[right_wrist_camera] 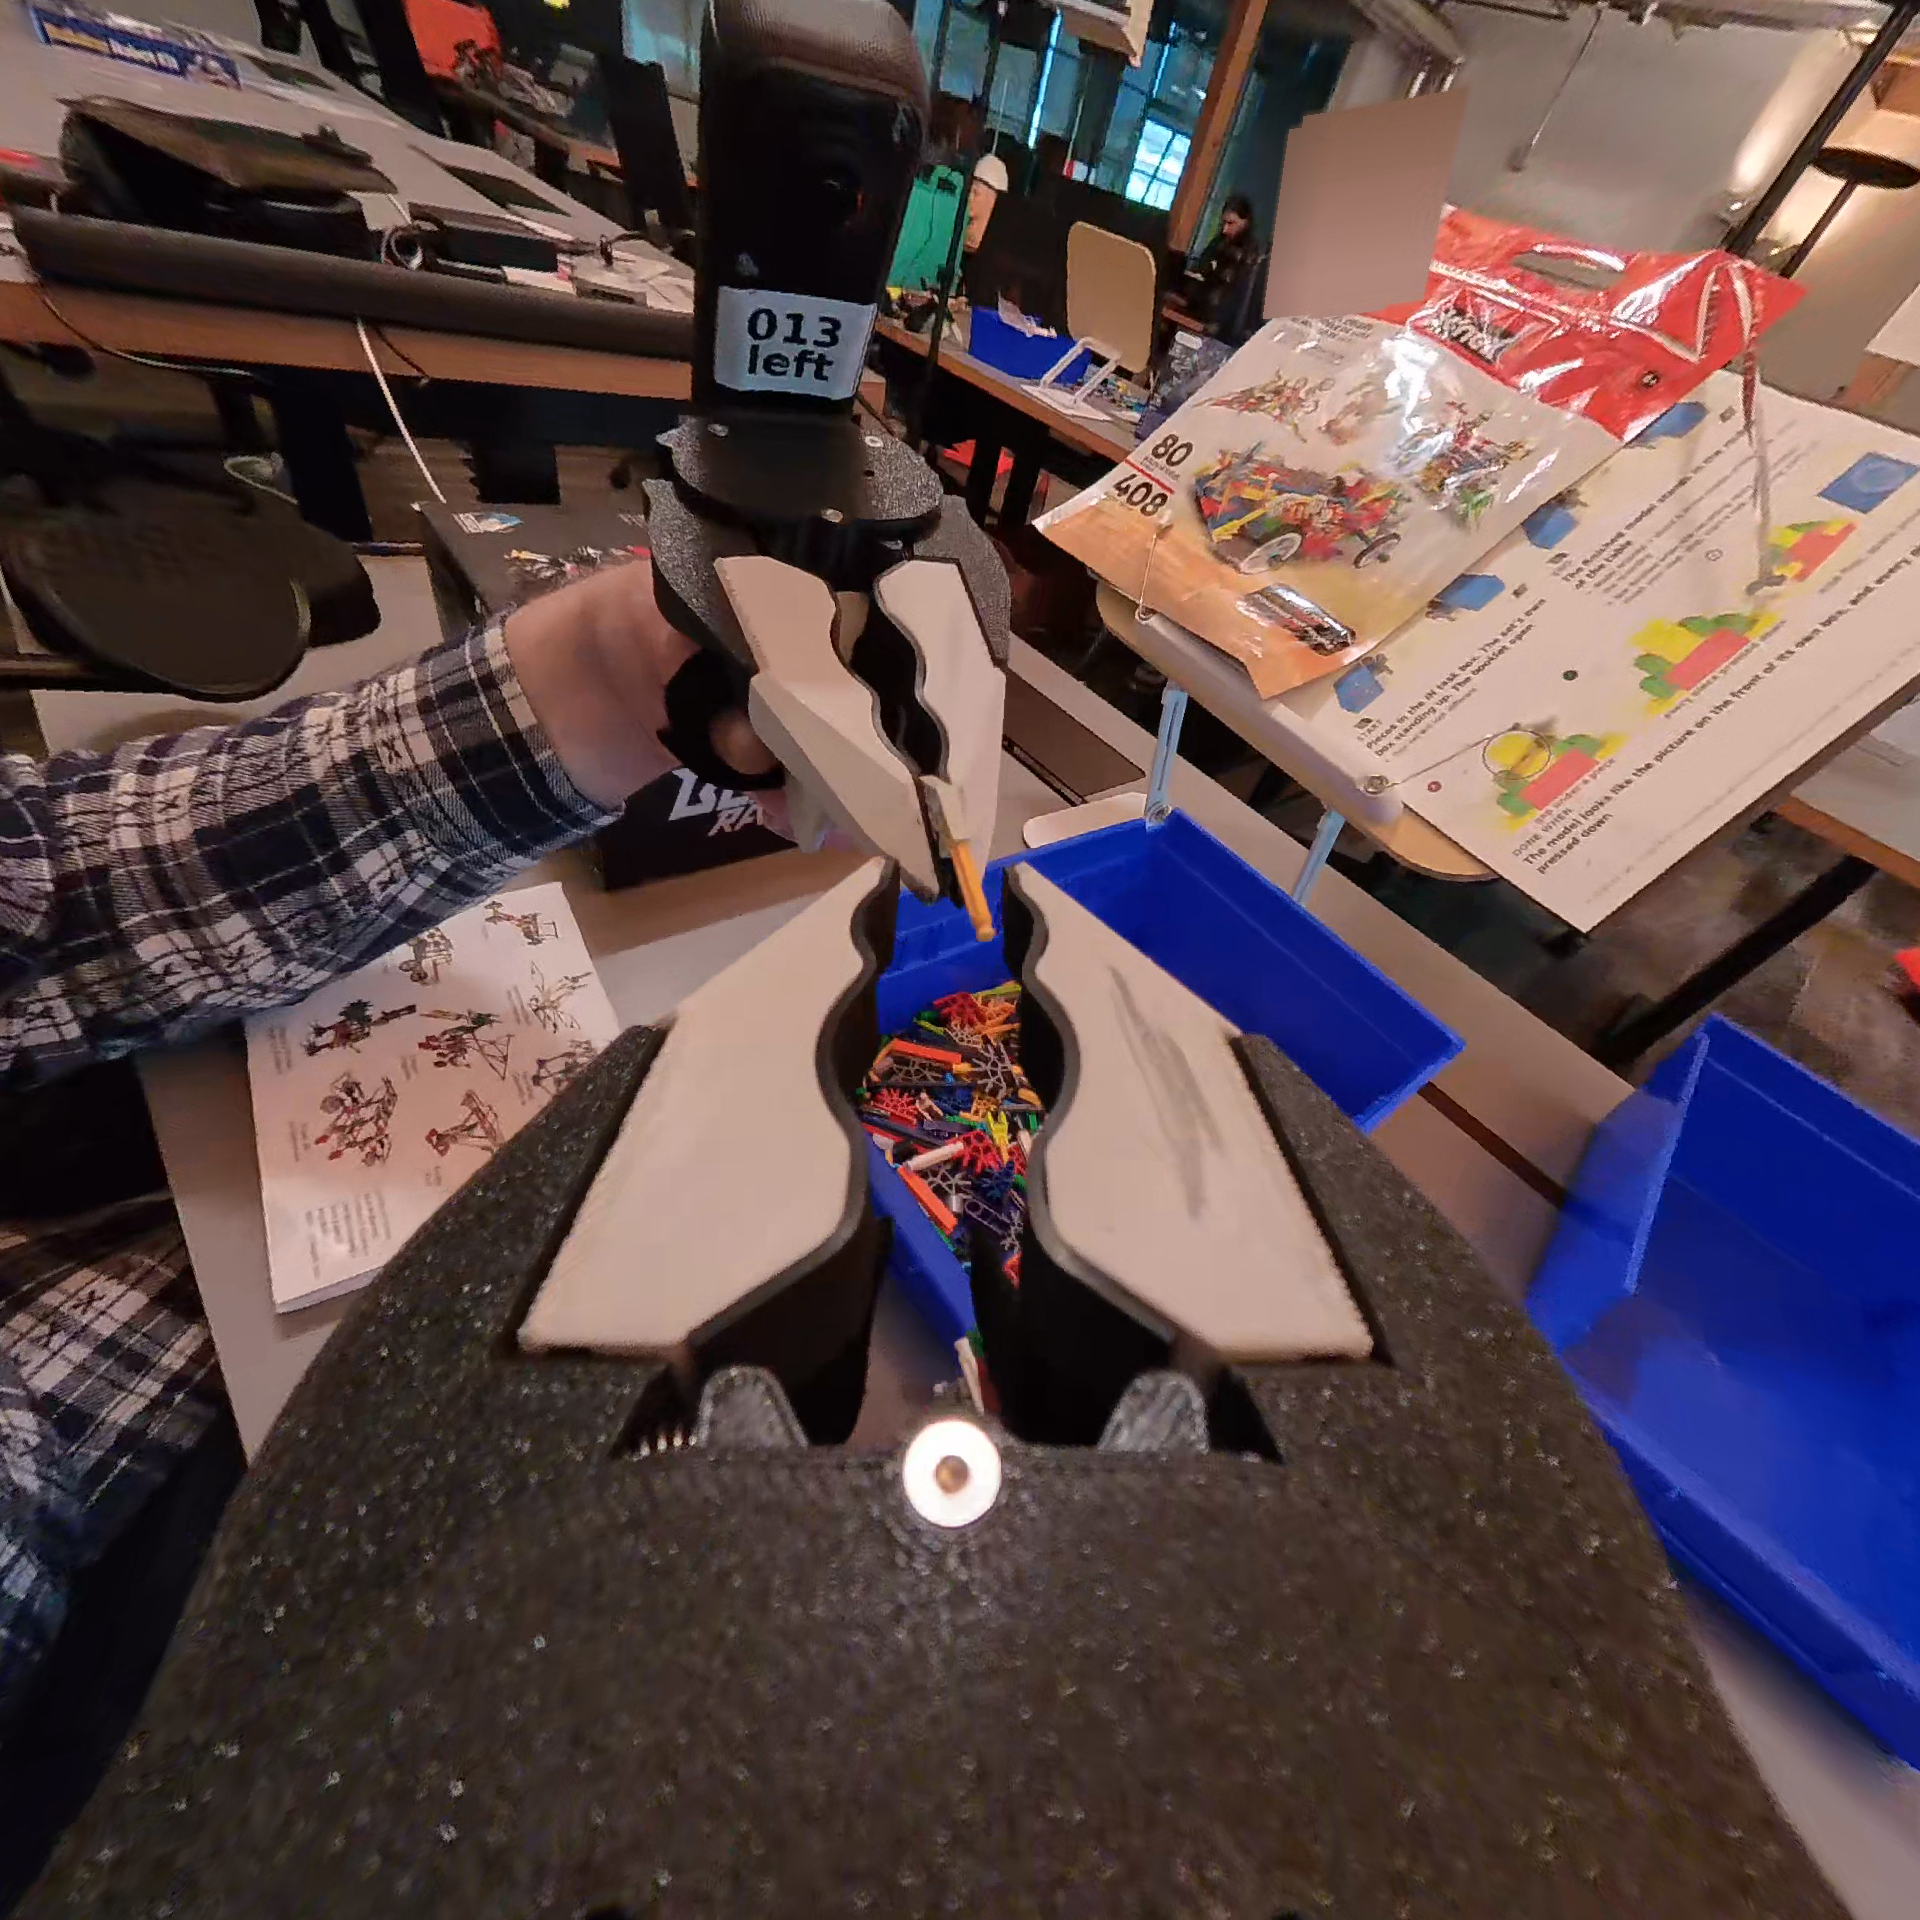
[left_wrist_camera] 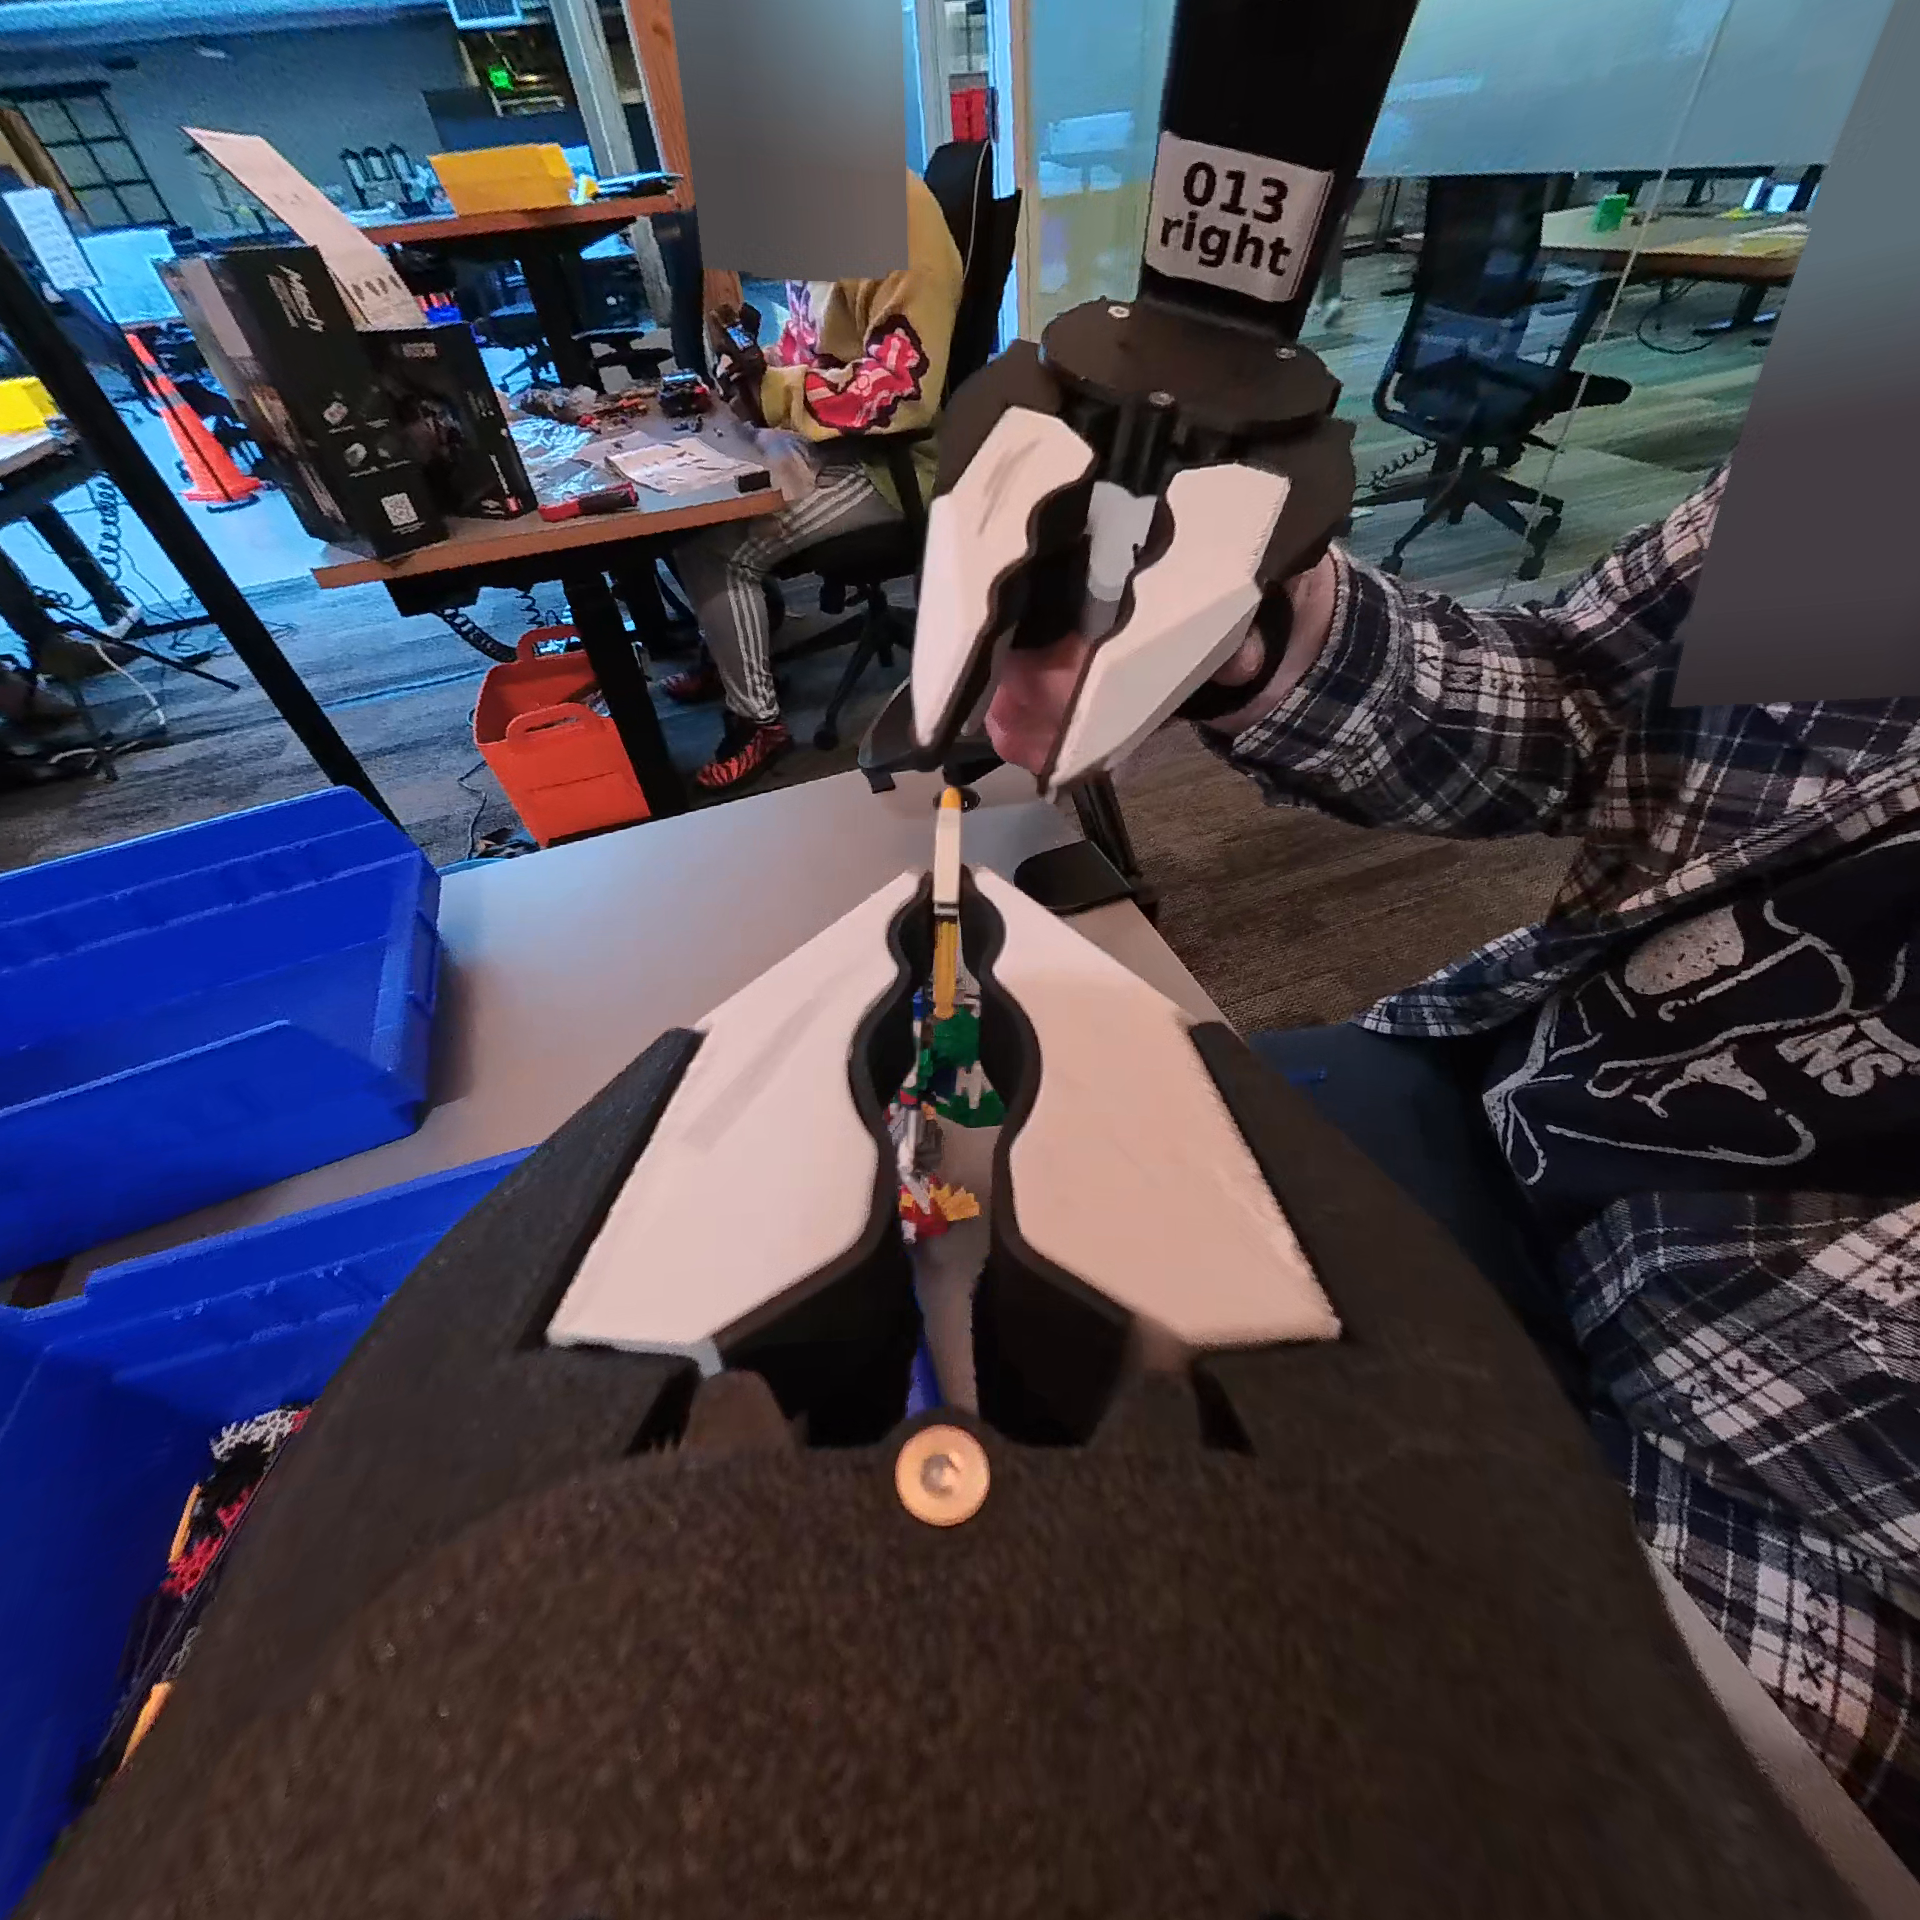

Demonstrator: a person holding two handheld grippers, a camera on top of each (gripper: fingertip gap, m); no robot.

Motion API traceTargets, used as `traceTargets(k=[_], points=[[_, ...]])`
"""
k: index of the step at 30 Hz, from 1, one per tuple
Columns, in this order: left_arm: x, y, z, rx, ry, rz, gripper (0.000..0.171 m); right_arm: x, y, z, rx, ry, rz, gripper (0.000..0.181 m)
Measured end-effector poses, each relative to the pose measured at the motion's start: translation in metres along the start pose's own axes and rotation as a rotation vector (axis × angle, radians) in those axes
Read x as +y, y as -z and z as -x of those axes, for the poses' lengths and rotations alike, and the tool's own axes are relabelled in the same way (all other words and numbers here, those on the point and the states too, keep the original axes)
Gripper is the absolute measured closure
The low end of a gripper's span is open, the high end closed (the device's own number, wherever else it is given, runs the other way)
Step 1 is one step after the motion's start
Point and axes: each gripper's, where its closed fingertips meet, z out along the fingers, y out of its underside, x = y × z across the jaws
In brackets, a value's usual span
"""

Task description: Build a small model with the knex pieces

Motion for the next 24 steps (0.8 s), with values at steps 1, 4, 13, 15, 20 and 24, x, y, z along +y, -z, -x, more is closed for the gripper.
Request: traceTargets(k=[1,4,13,15,20,24], points=[[0.0,-0.001,-0.001,0.004,-0.005,0.004,0.17,0.001,-0.001,-0.001,0.002,0.005,0.007,0.164],[0.0,-0.005,-0.006,0.02,-0.027,0.007,0.17,0.006,-0.005,-0.001,0.009,0.032,0.042,0.171],[-0.005,-0.006,-0.009,0.006,-0.094,-0.009,0.171,0.008,-0.004,0.001,-0.048,0.024,0.058,0.171],[-0.006,-0.005,-0.011,0.011,-0.105,-0.012,0.171,0.009,-0.003,0.001,-0.061,0.026,0.068,0.172],[-0.007,-0.005,-0.011,0.001,-0.121,-0.011,0.171,0.009,-0.004,0.005,-0.078,0.062,0.085,0.179],[-0.01,-0.006,-0.001,-0.091,-0.174,0.006,0.171,0.007,-0.004,-0.001,-0.045,0.035,0.075,0.181]])
